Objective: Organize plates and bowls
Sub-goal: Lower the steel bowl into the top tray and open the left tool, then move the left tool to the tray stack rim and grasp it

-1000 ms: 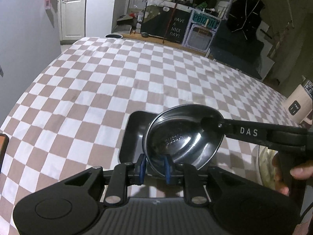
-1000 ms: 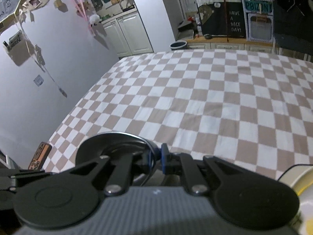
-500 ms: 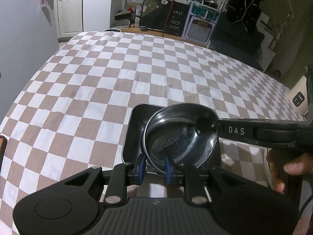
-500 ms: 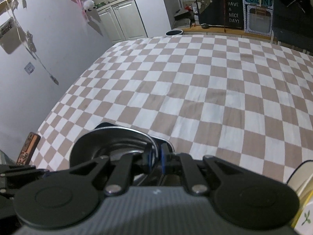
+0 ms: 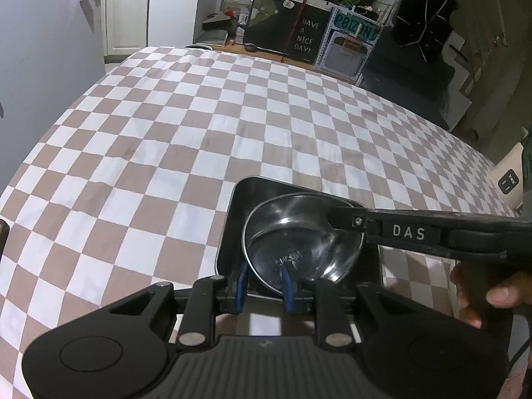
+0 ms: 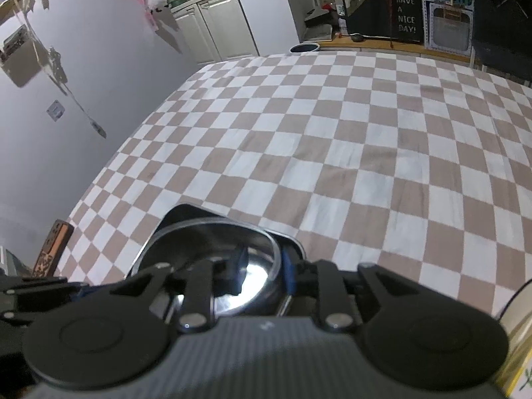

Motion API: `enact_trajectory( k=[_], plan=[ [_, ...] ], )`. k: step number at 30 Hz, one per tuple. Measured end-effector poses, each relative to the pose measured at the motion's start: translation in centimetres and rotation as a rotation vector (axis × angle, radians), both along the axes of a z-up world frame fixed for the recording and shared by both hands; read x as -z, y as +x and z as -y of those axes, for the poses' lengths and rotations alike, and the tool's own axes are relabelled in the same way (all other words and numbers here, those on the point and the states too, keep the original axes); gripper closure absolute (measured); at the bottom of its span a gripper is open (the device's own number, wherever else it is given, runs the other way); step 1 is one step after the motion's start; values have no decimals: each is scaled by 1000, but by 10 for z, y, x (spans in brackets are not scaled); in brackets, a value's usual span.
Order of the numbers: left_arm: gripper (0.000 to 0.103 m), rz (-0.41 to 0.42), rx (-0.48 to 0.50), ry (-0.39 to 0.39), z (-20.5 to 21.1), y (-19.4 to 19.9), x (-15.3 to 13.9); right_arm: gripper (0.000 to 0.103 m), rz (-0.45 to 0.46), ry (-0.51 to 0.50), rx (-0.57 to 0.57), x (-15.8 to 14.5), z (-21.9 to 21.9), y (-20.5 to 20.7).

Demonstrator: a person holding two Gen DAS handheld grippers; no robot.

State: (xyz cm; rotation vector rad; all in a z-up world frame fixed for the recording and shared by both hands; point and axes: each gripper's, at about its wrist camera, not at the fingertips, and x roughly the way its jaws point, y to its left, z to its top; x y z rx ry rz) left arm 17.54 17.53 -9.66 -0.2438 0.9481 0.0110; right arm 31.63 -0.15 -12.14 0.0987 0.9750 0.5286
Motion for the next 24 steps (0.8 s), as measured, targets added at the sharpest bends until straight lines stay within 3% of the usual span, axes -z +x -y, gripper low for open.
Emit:
enact_trajectory(
  k=[7, 9, 12, 14, 19, 24],
  plan=[
    [79, 1, -13, -12, -4, -2, -1, 66, 15, 37, -3, -12, 4, 2],
    [78, 1, -20, -18, -6, -2, -2, 59, 47, 49, 10, -18, 7, 0],
    [70, 12, -28, -32, -7, -5, -6, 57, 68, 76, 29, -28, 14, -1],
    [58, 22, -30, -54, -7, -8, -10, 52, 64, 98, 61, -33, 22, 0],
    [54, 54, -24, -68, -6, -12, -19, 43, 2, 141, 152, -35, 43, -1],
    [54, 100, -6, -90, -17, -7, -37, 40, -161, 208, 221, -19, 61, -2]
  ],
)
